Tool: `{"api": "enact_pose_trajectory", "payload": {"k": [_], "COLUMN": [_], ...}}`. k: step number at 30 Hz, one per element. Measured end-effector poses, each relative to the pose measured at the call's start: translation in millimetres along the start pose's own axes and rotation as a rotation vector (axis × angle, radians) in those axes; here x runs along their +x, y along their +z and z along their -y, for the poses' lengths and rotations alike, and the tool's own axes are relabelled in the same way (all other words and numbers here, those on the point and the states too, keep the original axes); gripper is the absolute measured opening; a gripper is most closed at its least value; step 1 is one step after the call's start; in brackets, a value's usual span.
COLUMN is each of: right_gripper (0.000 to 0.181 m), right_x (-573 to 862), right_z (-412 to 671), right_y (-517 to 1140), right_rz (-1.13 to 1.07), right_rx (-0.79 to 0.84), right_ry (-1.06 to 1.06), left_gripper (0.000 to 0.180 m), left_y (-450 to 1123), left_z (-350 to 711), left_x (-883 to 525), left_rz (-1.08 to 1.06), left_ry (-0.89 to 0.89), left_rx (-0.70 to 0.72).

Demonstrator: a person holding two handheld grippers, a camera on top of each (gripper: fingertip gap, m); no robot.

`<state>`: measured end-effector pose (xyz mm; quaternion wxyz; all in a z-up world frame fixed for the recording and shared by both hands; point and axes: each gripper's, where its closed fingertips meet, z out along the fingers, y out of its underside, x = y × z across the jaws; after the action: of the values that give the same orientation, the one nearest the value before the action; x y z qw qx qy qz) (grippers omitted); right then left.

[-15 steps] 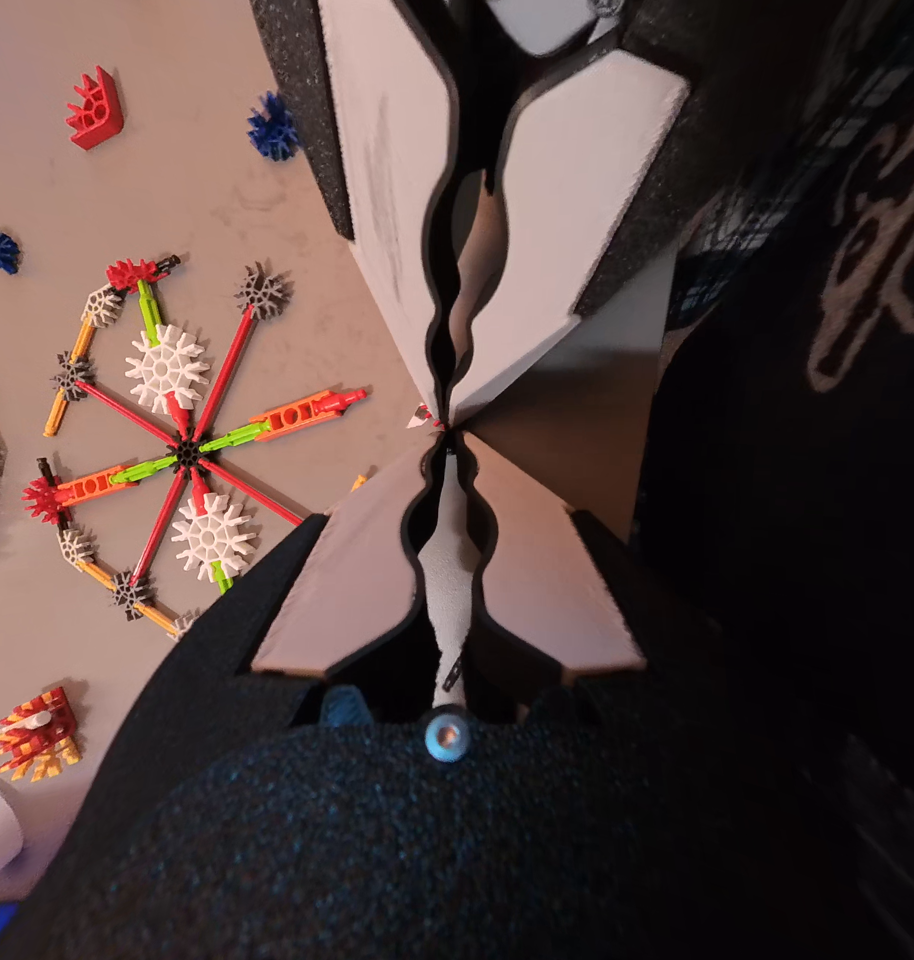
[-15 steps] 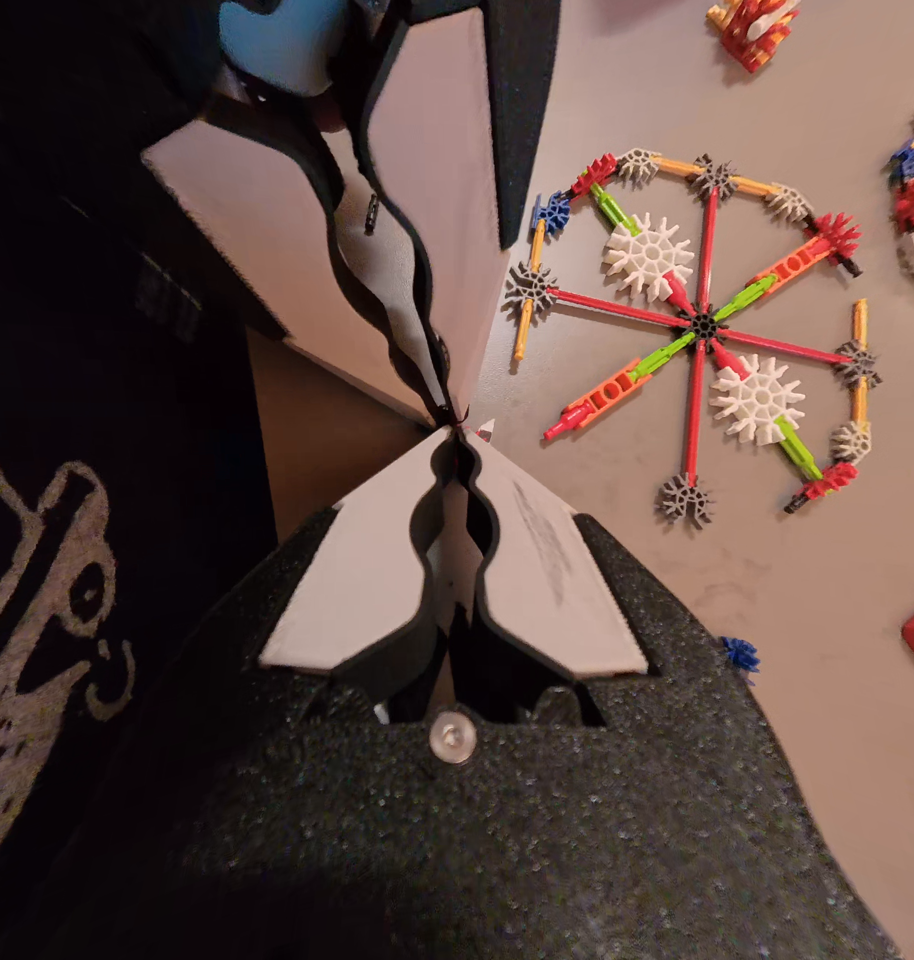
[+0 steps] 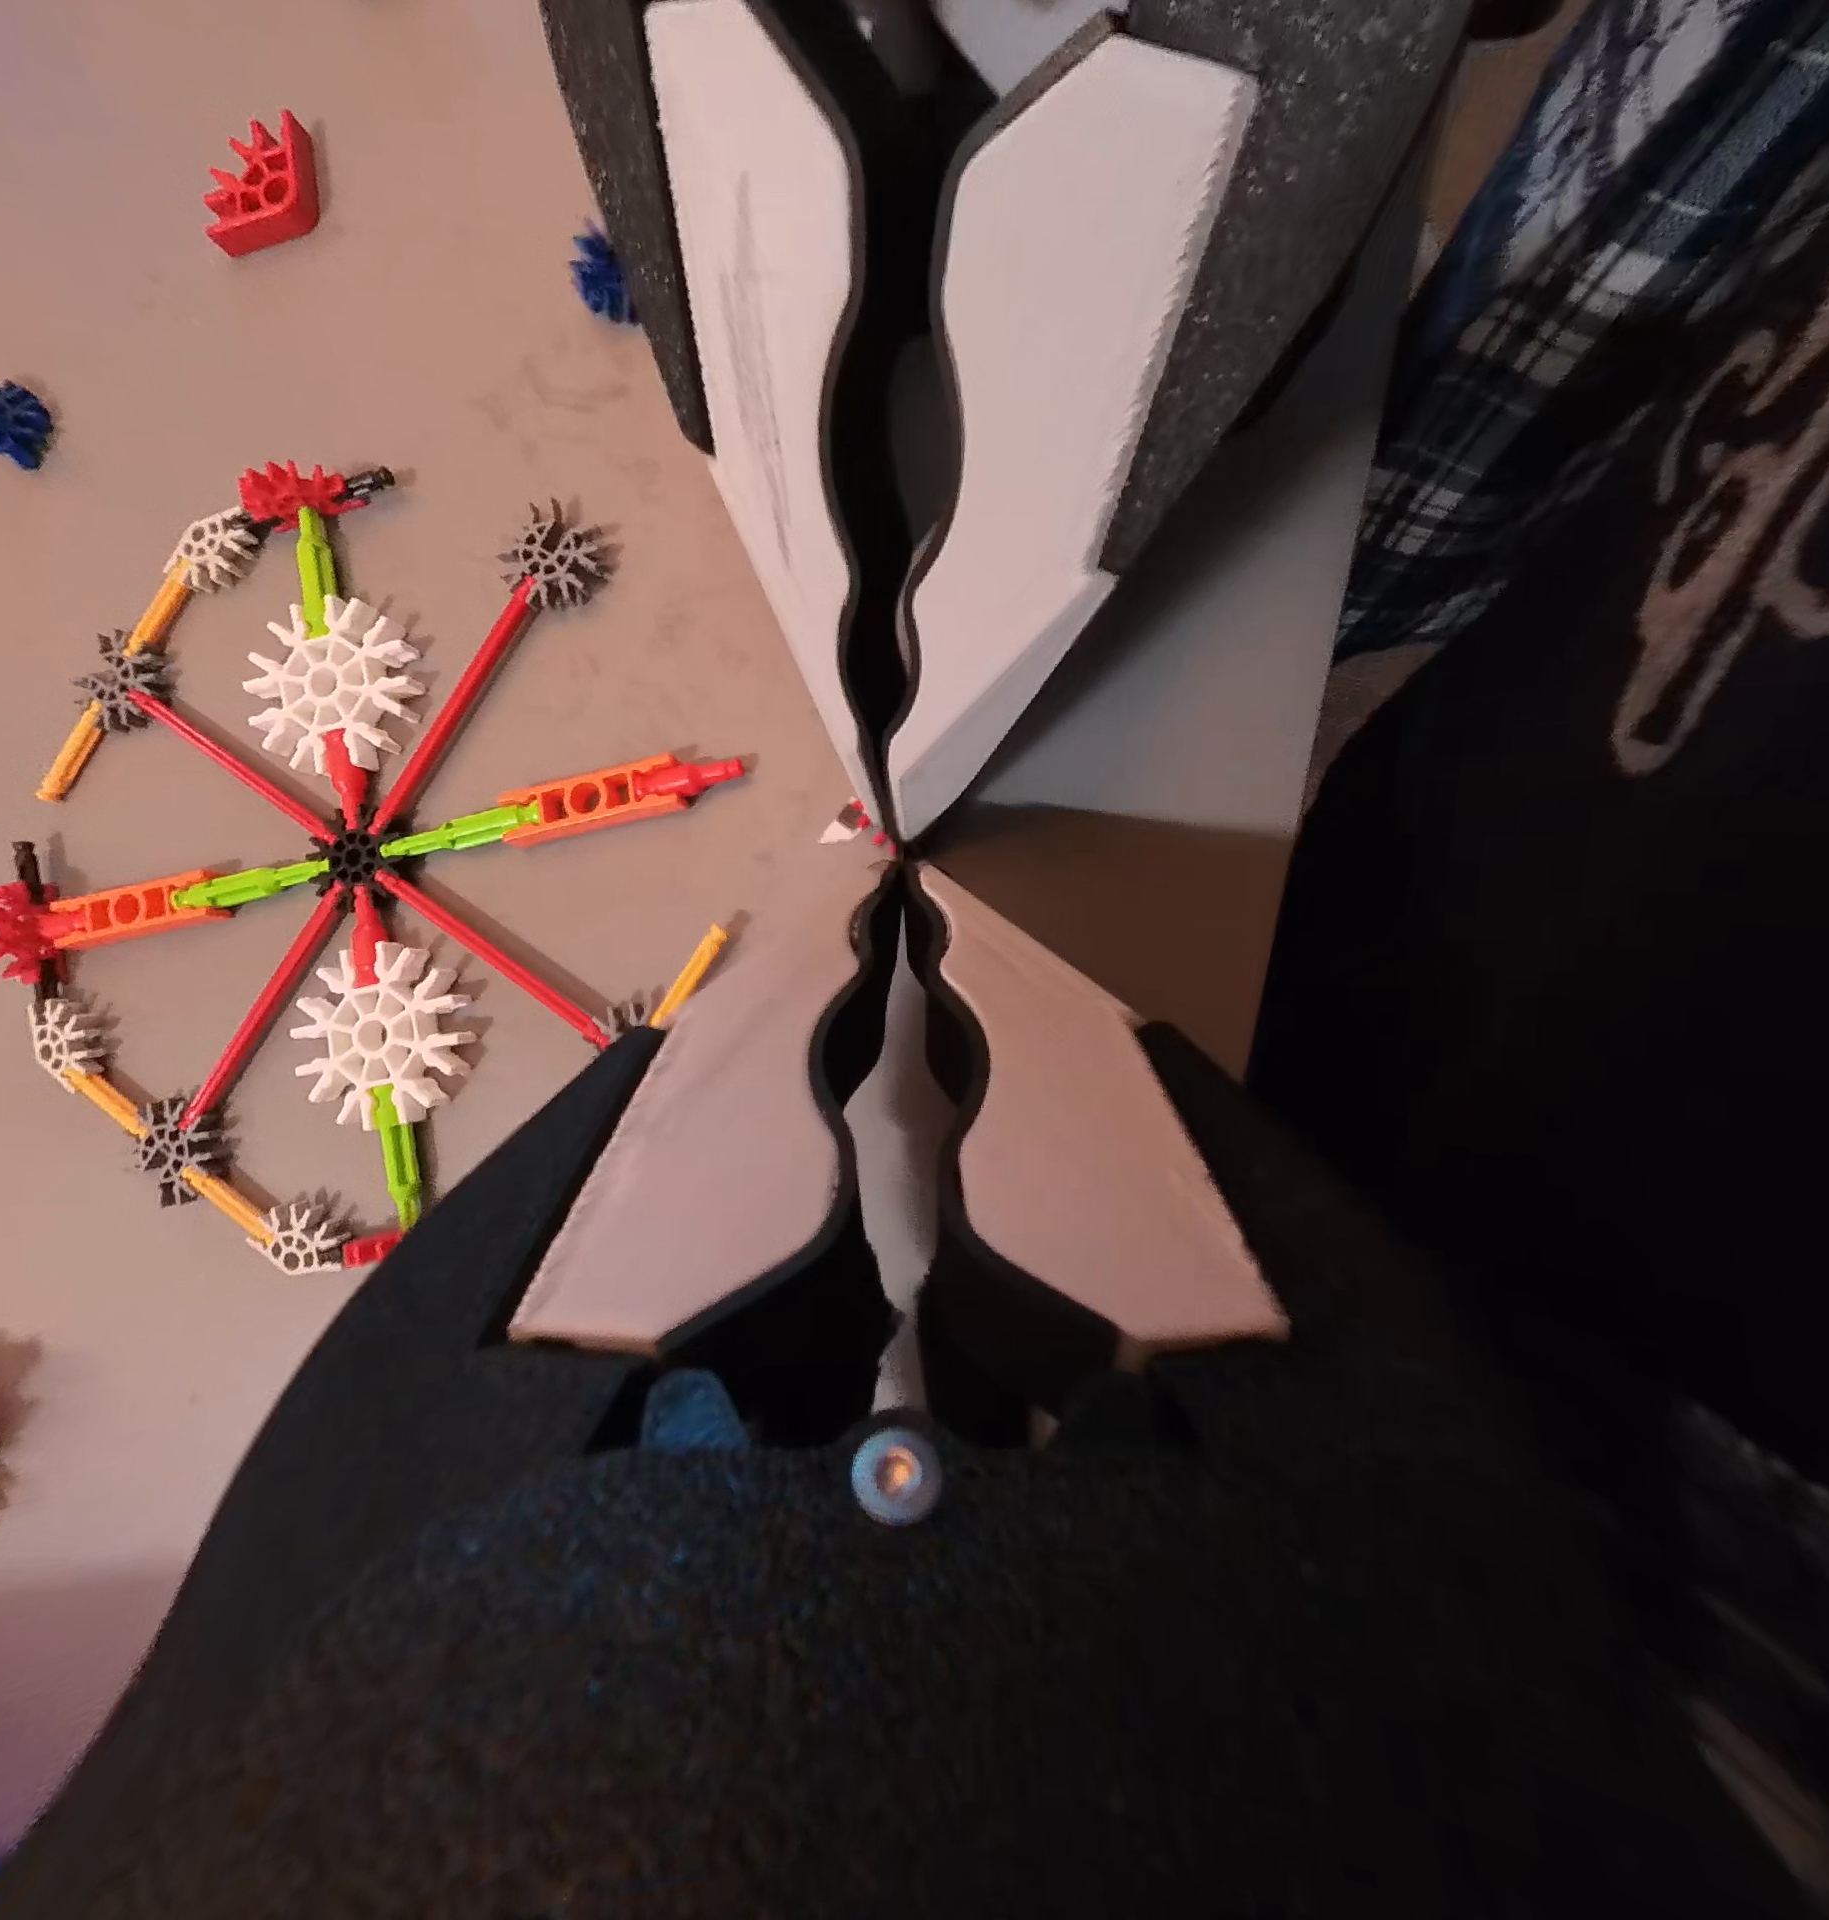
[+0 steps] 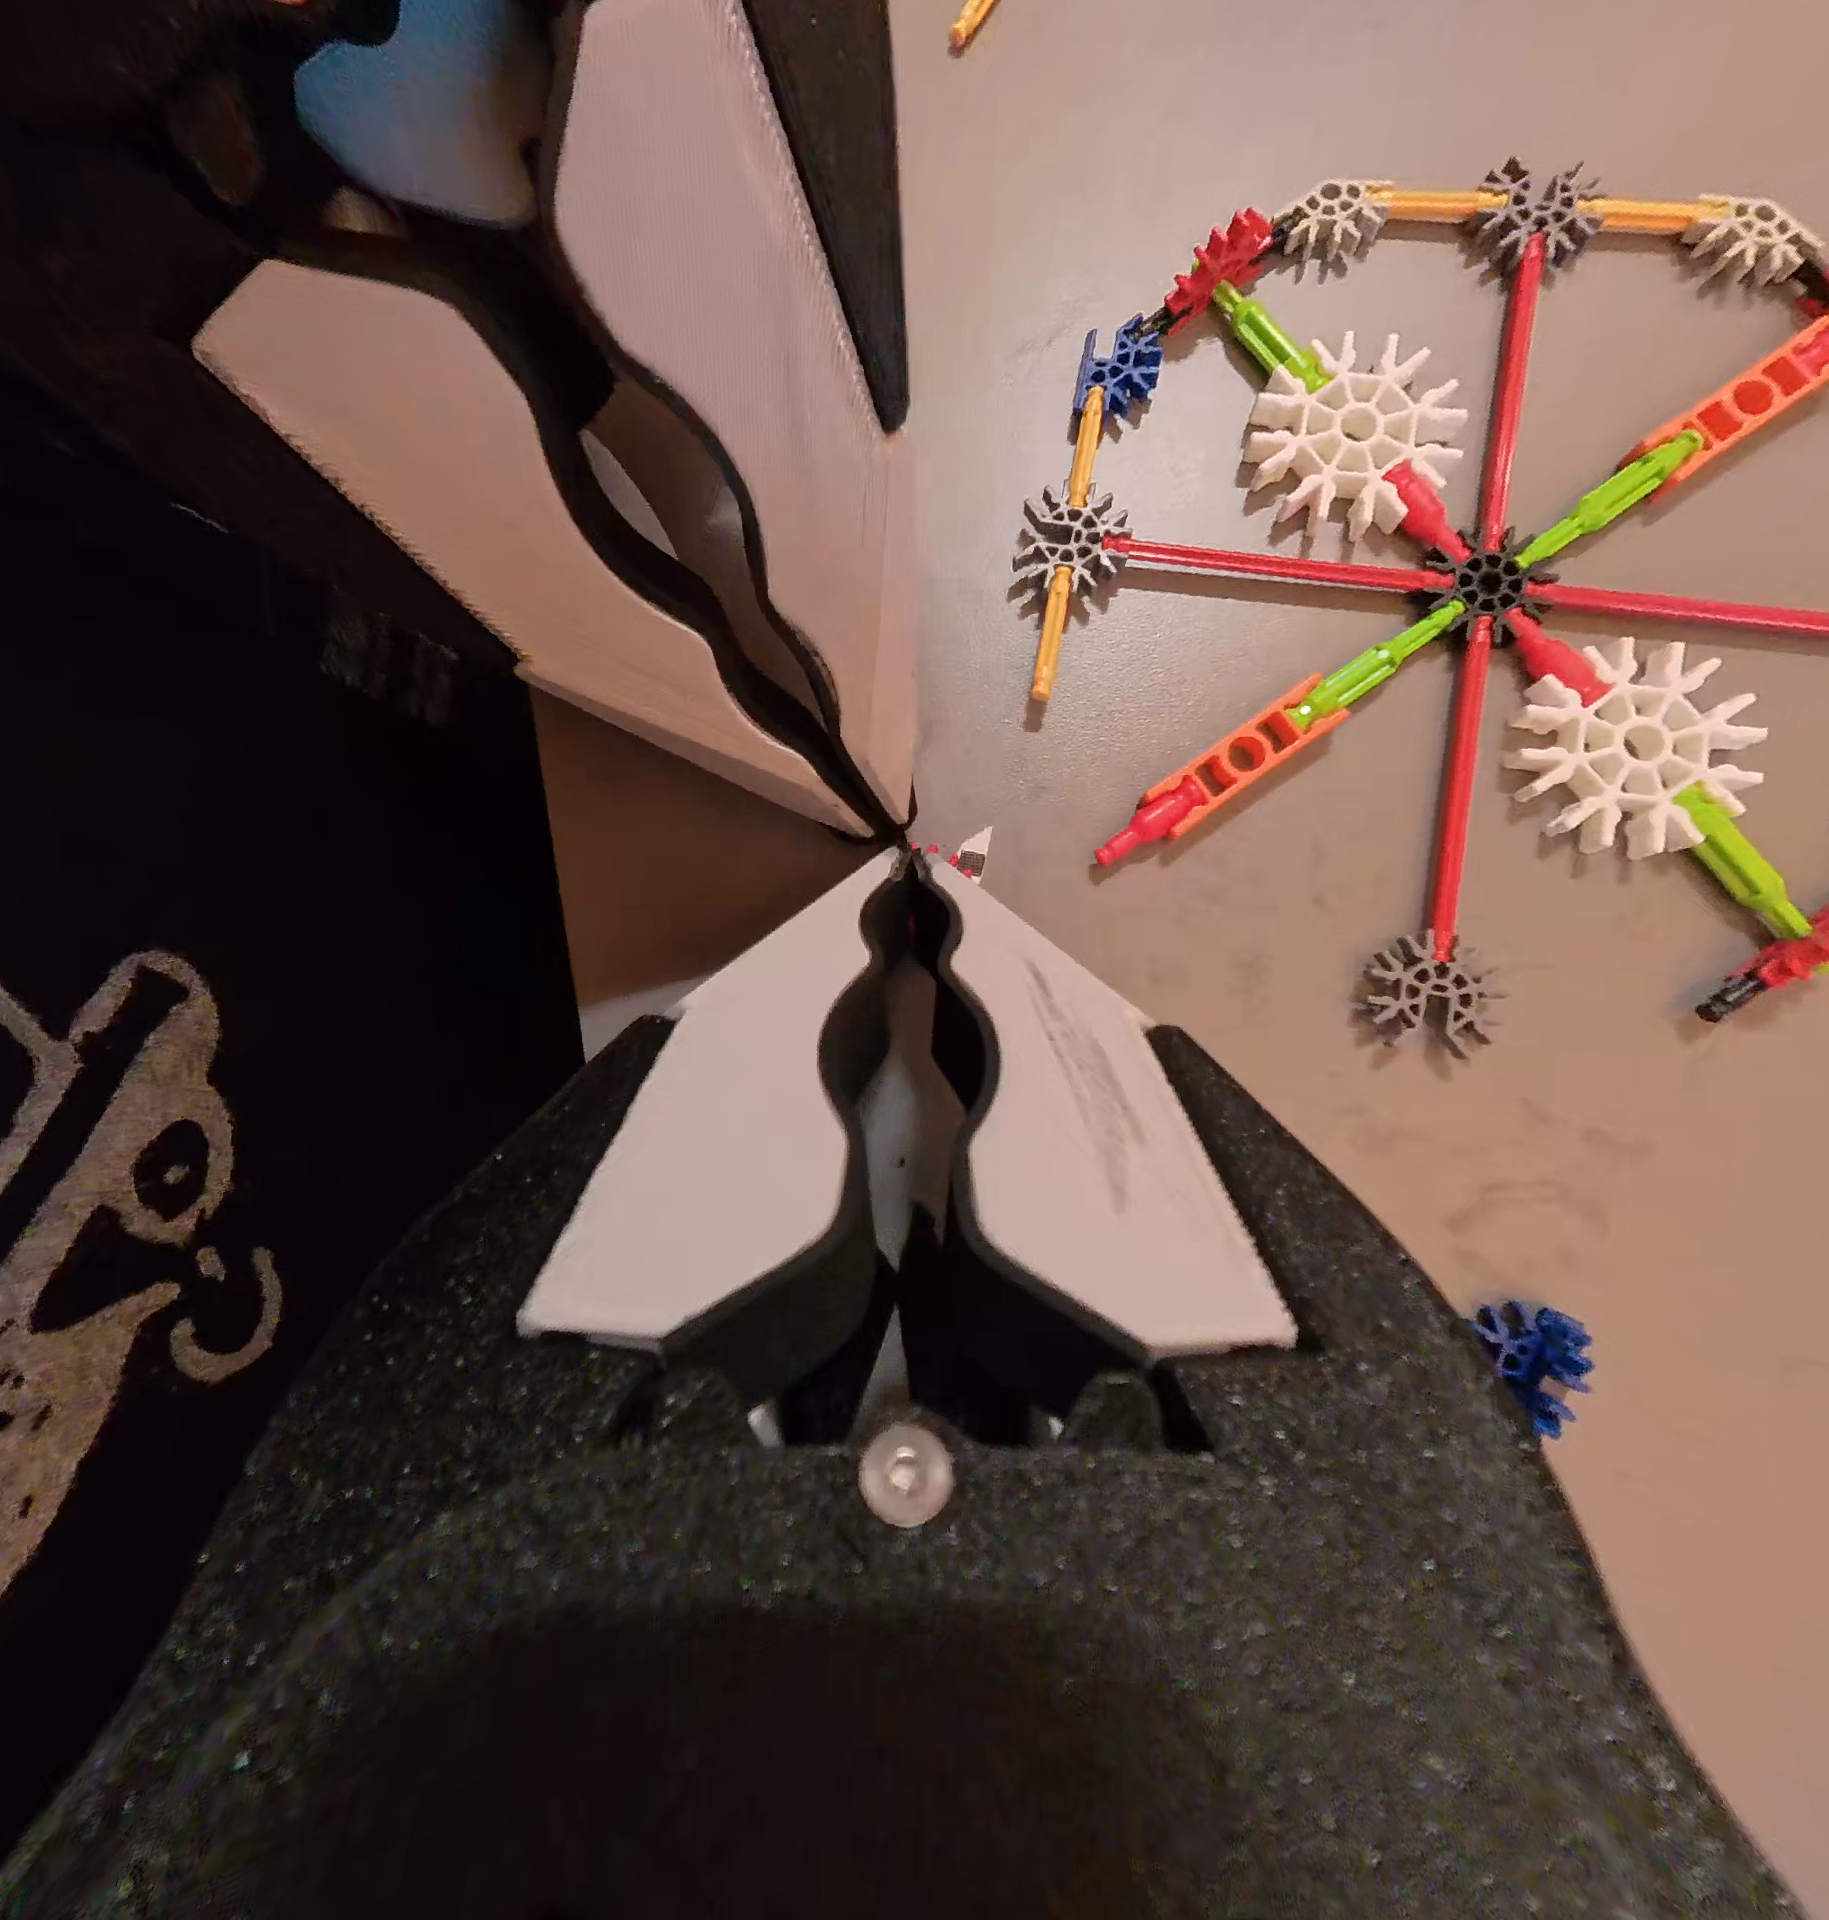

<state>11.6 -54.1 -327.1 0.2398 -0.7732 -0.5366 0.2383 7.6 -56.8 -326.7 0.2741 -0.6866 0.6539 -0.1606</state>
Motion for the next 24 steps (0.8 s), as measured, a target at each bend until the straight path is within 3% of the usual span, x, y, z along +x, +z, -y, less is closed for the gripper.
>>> {"api": "enact_pose_trajectory", "payload": {"k": [8, 14, 19, 24], "right_gripper": [0.0, 0.0, 0.0, 0.0], "right_x": [-1, 5, 19, 15], "right_z": [1, 7, -3, -12], "right_y": [-1, -17, -30, -22], "right_rz": [0.069, 0.069, 0.027, 0.032], "right_rx": [0.004, 0.104, 0.154, 0.123], "right_ry": [0.07, 0.118, 0.171, 0.163], "left_gripper": [0.0, 0.011, 0.013, 0.013], "left_y": [-1, -40, -74, -72], "left_z": [-1, -4, -61, -88], "left_x": [0, -15, -27, -21], "left_rz": [0.005, -0.013, -0.013, -0.009], "left_ry": [0.011, -0.168, -0.256, -0.172], "left_rx": [0.005, 0.103, 0.019, -0.071]}}
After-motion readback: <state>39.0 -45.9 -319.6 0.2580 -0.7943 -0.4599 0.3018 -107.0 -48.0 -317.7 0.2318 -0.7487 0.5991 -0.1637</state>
